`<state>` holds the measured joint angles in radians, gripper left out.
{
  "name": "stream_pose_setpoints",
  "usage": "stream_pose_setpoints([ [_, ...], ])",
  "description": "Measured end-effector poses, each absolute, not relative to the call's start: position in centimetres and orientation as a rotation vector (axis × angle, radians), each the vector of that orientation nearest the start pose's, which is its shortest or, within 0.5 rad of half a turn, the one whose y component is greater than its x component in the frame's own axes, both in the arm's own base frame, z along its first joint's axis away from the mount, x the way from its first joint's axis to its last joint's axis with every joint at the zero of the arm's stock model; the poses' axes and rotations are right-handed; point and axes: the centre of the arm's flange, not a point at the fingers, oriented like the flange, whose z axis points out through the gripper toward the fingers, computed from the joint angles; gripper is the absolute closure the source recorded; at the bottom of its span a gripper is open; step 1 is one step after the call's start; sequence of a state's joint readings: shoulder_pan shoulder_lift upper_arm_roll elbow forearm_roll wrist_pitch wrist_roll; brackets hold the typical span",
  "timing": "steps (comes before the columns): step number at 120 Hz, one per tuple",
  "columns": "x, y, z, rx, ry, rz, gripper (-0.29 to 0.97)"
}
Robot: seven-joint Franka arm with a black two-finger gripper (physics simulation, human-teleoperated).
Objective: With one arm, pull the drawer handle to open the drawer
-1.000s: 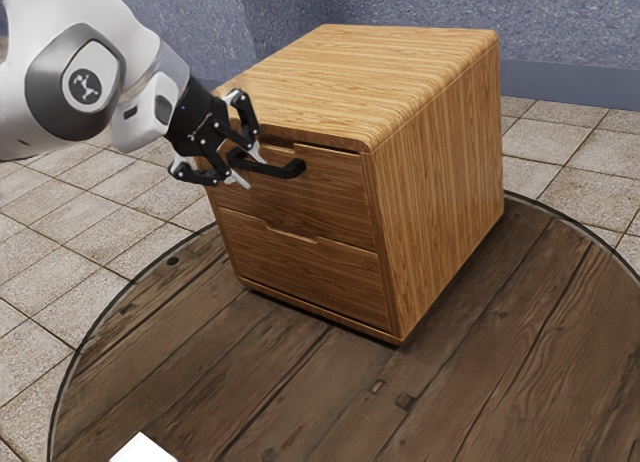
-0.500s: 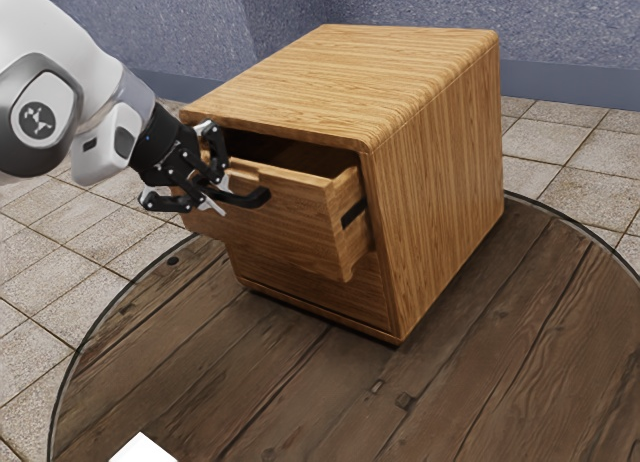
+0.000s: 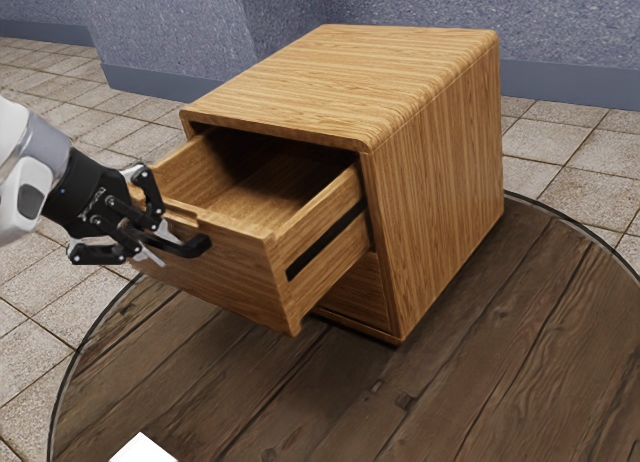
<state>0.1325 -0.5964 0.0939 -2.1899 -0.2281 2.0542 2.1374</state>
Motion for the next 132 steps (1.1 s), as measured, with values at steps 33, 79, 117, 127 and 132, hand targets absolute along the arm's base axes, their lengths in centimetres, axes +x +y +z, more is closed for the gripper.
stream_pose_setpoints([
  [33, 36.5, 8.7, 65.9, -1.644, 2.219, -0.609, 0.74],
  [79, 34.3, 9.3, 65.4, -1.654, 2.23, -0.594, 0.75],
  [117, 33.7, 10.0, 66.4, -1.668, 2.234, -0.595, 0.67],
  [127, 33.2, 10.4, 67.3, -1.677, 2.233, -0.595, 0.66],
  [132, 32.9, 10.5, 68.0, -1.677, 2.232, -0.596, 0.64],
])
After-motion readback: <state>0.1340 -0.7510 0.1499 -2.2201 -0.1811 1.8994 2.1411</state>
